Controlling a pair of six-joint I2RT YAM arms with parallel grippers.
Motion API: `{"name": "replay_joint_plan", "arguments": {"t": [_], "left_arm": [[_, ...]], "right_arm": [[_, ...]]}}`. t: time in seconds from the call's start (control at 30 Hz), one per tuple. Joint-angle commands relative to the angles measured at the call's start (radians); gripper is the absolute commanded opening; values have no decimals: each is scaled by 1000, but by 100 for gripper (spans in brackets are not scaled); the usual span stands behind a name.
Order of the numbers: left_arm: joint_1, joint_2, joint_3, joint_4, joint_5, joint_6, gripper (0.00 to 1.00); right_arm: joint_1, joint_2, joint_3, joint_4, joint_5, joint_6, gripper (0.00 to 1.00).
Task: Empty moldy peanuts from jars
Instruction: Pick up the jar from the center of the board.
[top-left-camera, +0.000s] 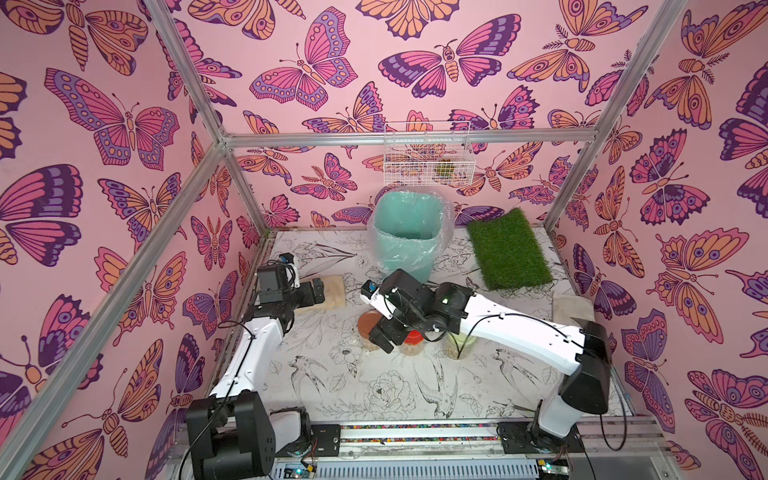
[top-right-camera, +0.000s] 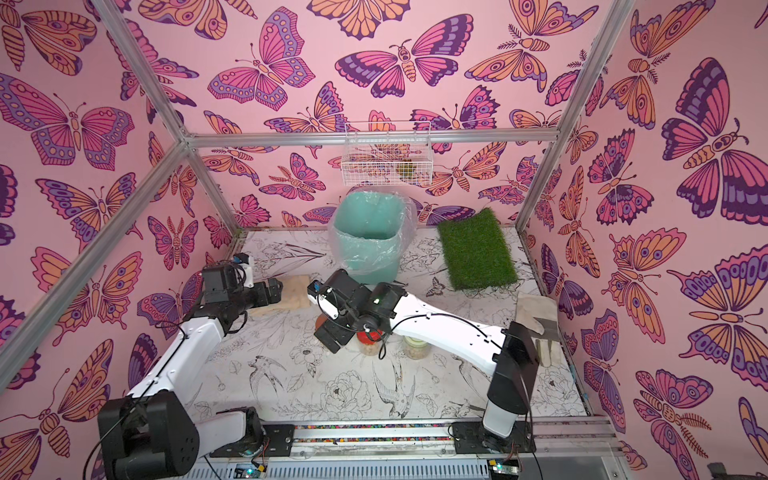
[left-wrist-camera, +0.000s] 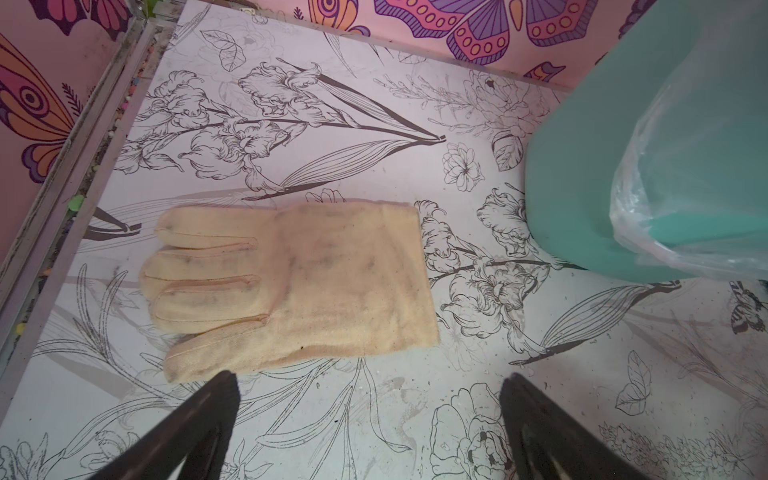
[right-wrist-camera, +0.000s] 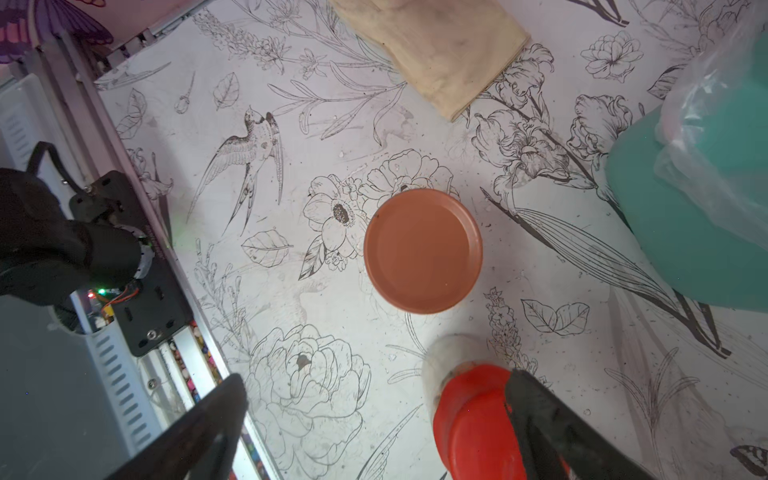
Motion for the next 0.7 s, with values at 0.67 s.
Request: {"name": "replay_joint_plan", "arguments": {"t": [0.67], "left_arm": [[7,27,11,-5,46,-42,100]], "right_arm": [[11,342,284,-174,93,98,99]]}}
